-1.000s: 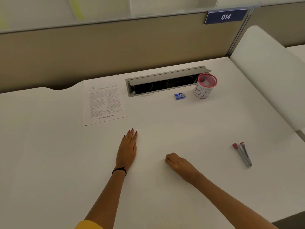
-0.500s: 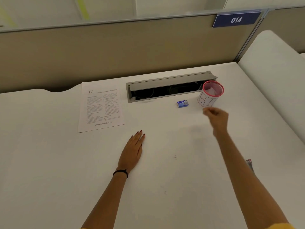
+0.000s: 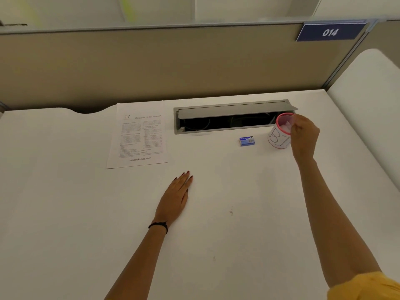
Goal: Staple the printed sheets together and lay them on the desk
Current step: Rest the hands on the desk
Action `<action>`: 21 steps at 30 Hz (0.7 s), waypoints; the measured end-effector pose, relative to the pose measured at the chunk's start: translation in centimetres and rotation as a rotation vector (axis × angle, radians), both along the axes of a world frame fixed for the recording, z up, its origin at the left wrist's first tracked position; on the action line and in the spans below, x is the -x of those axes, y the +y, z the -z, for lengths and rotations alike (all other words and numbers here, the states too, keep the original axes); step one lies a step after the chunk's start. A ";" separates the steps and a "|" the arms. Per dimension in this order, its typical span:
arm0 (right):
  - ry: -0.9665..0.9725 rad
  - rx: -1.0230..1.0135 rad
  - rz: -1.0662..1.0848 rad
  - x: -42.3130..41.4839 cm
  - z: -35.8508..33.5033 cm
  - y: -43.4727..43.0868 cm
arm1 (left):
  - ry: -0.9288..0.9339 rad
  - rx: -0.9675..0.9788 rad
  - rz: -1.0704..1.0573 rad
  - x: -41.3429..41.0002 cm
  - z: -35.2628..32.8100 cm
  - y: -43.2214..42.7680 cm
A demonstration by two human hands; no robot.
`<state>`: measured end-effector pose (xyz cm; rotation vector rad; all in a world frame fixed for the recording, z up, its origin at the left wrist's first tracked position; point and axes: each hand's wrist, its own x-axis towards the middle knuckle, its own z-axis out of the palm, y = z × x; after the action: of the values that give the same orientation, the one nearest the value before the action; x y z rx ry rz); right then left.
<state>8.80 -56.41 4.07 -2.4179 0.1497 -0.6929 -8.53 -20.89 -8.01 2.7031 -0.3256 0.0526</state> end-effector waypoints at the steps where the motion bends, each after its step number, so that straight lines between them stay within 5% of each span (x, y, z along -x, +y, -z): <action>1: -0.061 -0.008 -0.034 1.3 0.0 0.6 | 0.001 -0.004 -0.001 0.2 -0.1 0.0; 5: -0.105 -0.059 -0.182 5.9 1.9 2.8 | 0.009 0.017 -0.042 1.3 -0.4 -0.2; 12: 0.205 -0.127 -0.334 14.3 7.0 6.3 | 0.037 0.014 -0.096 4.7 -0.3 -0.1; 16: 0.435 0.021 -0.422 19.4 8.9 7.9 | 0.037 0.011 -0.101 6.5 -0.5 0.0; 21: 0.469 0.212 -0.520 25.2 9.1 10.0 | 0.037 0.008 -0.100 8.1 -0.6 0.1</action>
<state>-16.38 -46.45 -5.01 -2.6191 -0.3722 0.1004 -16.67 -20.77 -7.40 2.7068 -0.1786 0.0328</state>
